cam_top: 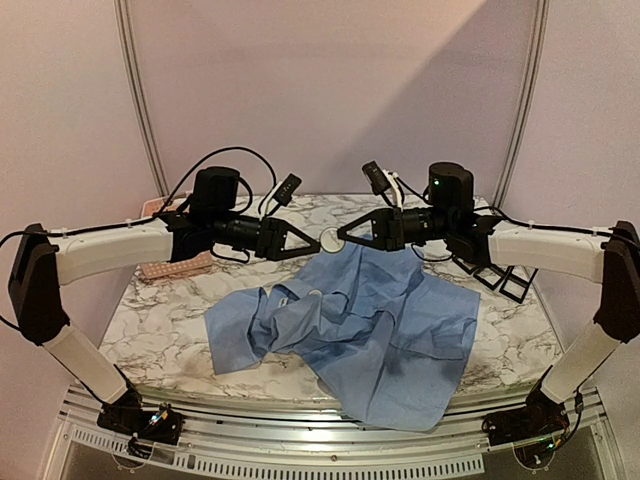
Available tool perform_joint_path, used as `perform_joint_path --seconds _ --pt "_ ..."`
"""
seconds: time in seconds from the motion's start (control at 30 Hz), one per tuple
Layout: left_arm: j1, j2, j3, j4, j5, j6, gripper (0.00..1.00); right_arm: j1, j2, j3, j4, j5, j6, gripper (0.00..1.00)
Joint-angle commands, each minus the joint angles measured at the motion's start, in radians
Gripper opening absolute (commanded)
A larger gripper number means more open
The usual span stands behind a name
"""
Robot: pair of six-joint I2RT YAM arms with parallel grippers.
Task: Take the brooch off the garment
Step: Pass from the right arm to the left
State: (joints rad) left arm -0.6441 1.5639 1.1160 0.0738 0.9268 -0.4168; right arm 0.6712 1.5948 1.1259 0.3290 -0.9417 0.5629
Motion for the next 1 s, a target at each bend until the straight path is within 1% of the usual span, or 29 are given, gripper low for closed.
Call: perform_joint_path --seconds 0.0,0.2,0.27,0.43,0.53,0.73,0.97 --pt "-0.023 0.002 -0.014 0.043 0.056 -0.008 0.46 -0.005 0.018 0.013 0.013 -0.009 0.009 0.0" --pt "-0.028 0.0 -0.018 0.05 0.049 -0.009 0.47 -0.005 0.023 0.014 0.013 -0.023 0.011 0.0" --pt "-0.028 0.0 -0.016 0.05 0.048 -0.01 0.44 -0.005 0.028 0.015 0.01 -0.028 0.012 0.0" --pt "-0.028 0.006 -0.015 0.046 0.044 -0.014 0.32 -0.004 0.031 0.019 0.016 -0.048 0.018 0.0" --pt "-0.028 0.008 -0.013 0.046 0.044 -0.014 0.27 0.0 0.04 0.025 0.014 -0.06 0.02 0.0" --pt "-0.028 0.013 -0.012 0.043 0.043 -0.017 0.23 0.007 0.049 0.038 -0.002 -0.068 0.012 0.0" --pt "-0.028 0.022 -0.01 0.043 0.047 -0.023 0.16 0.01 0.056 0.044 -0.002 -0.075 0.009 0.0"
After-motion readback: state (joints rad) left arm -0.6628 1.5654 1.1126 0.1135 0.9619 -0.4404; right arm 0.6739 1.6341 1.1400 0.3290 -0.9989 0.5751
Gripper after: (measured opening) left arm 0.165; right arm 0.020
